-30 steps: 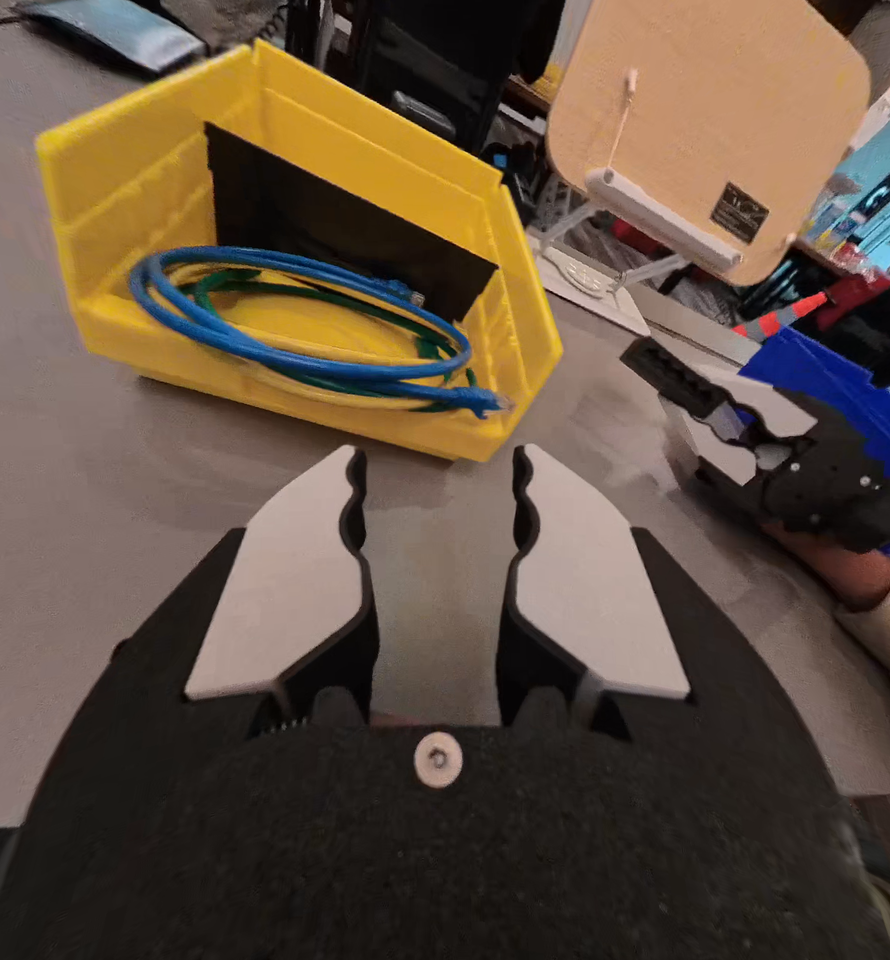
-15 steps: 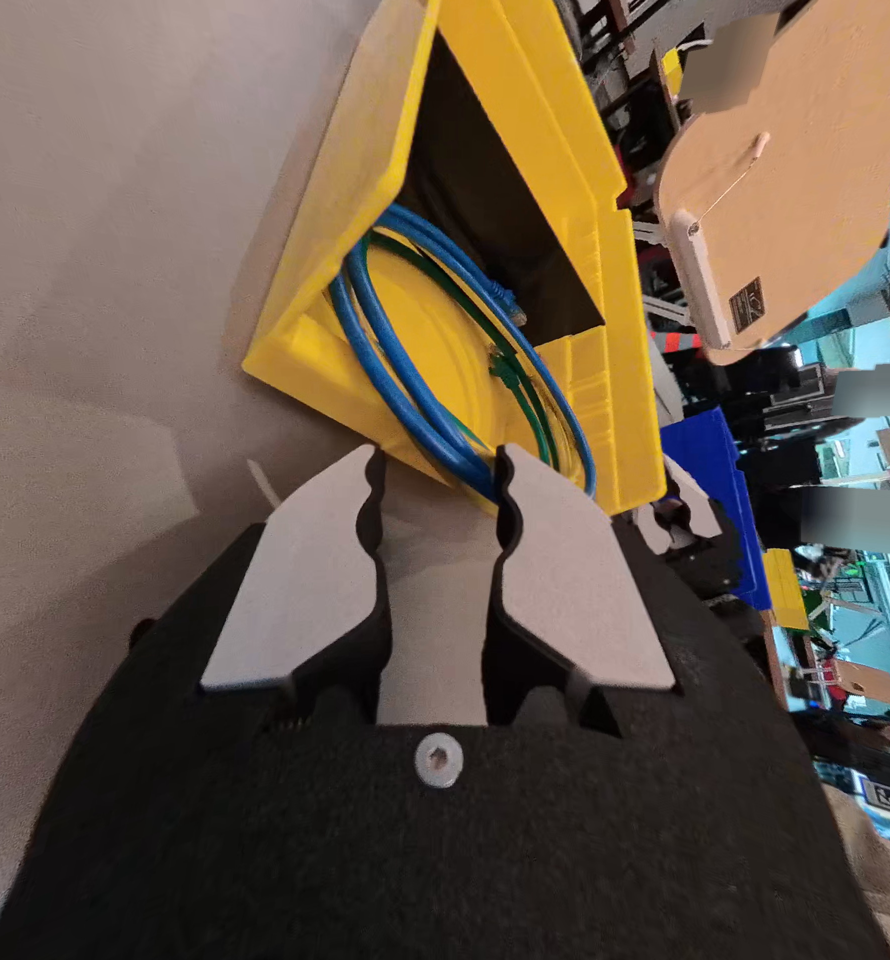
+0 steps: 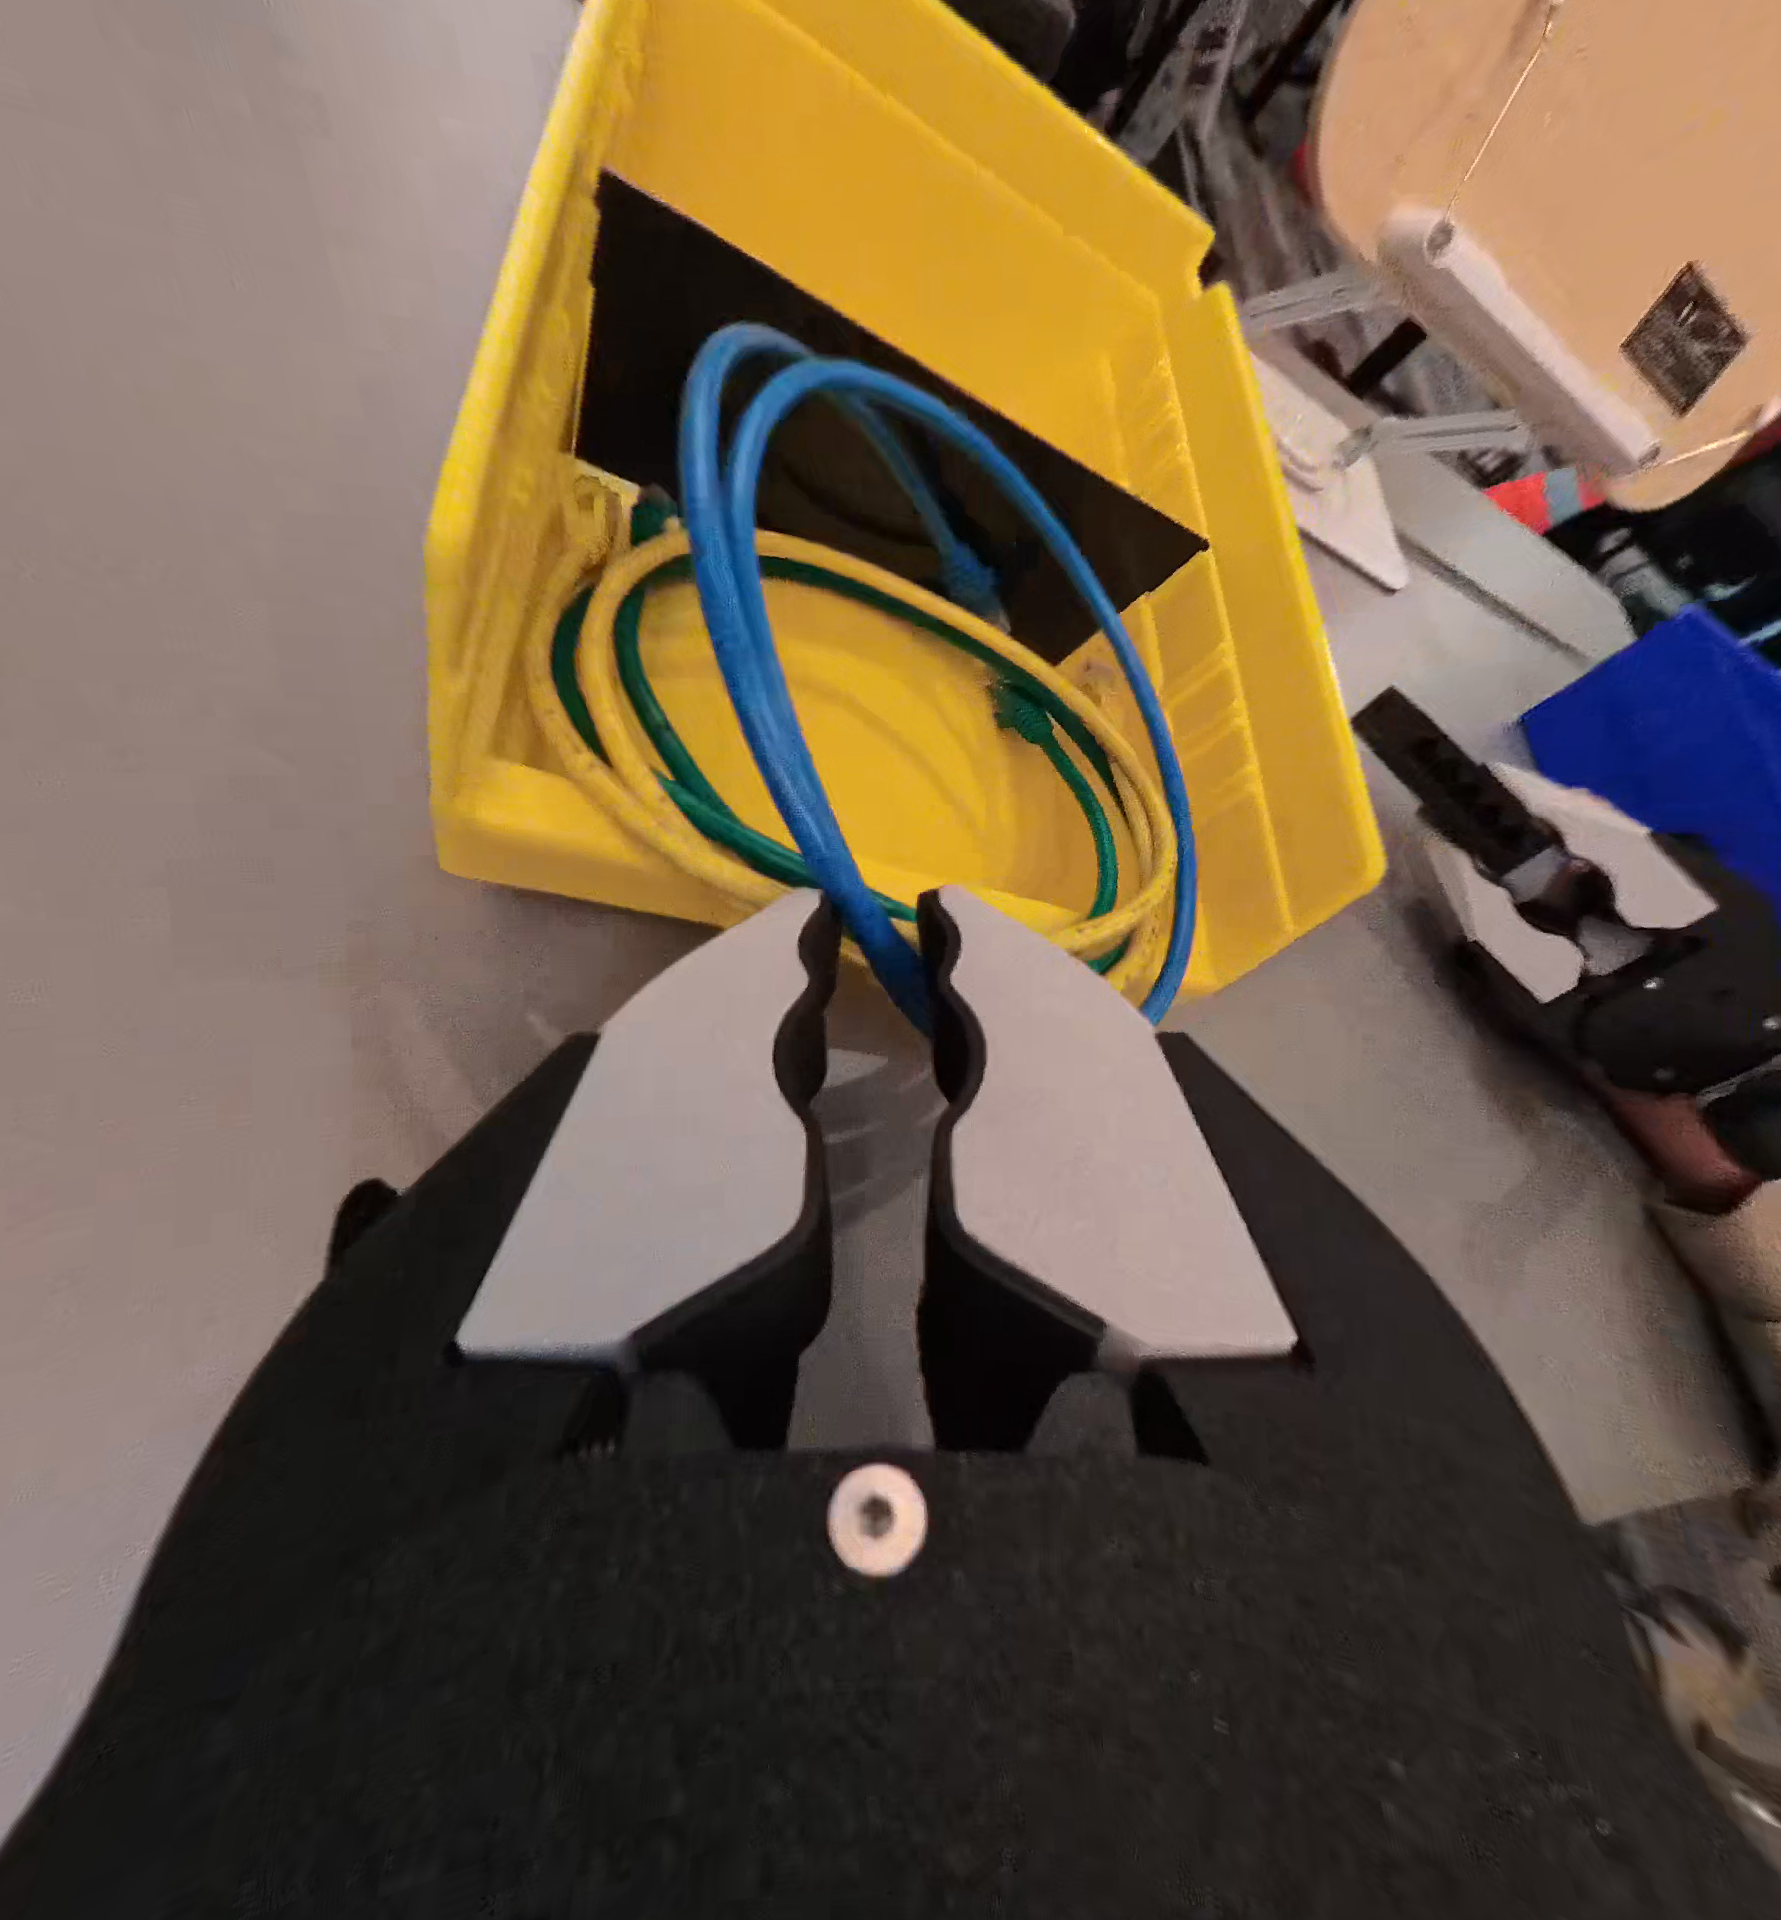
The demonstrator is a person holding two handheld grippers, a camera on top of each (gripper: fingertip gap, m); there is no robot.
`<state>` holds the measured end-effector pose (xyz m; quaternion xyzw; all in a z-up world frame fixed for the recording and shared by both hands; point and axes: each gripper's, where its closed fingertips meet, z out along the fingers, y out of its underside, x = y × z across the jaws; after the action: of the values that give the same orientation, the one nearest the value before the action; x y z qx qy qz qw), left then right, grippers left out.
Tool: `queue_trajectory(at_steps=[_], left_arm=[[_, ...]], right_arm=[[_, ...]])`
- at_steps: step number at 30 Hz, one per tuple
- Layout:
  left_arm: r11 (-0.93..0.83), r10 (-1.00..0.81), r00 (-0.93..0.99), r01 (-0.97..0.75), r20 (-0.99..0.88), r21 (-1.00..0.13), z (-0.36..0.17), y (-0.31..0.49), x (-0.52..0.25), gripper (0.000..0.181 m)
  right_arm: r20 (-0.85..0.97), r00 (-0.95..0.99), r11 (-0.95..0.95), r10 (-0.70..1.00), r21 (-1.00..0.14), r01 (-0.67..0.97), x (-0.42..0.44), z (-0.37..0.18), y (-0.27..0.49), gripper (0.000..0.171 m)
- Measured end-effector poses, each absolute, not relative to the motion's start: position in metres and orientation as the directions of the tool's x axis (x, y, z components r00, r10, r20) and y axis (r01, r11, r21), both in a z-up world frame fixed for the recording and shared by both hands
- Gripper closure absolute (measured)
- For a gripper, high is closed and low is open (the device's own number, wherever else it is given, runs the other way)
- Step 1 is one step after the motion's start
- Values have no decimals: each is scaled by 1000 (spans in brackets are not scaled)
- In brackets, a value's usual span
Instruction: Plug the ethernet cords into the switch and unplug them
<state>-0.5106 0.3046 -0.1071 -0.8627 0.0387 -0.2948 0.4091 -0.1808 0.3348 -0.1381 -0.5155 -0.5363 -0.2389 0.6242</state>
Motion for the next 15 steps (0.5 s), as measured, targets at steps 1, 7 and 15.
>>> queue_trajectory(at_steps=[1, 7, 15], left_arm=[[-648, -320, 846, 133, 427, -750, -105, 304, -510, 170], [-558, -352, 887, 57, 298, -828, -82, 303, -511, 176], [-340, -529, 785, 154, 324, -928, 17, 269, -469, 176]], right_arm=[[917, 308, 354, 254, -385, 853, -181, -138, 335, 145], [915, 312, 352, 254, -388, 852, -180, -138, 335, 145], [916, 320, 353, 243, -391, 850, -179, -135, 336, 145]])
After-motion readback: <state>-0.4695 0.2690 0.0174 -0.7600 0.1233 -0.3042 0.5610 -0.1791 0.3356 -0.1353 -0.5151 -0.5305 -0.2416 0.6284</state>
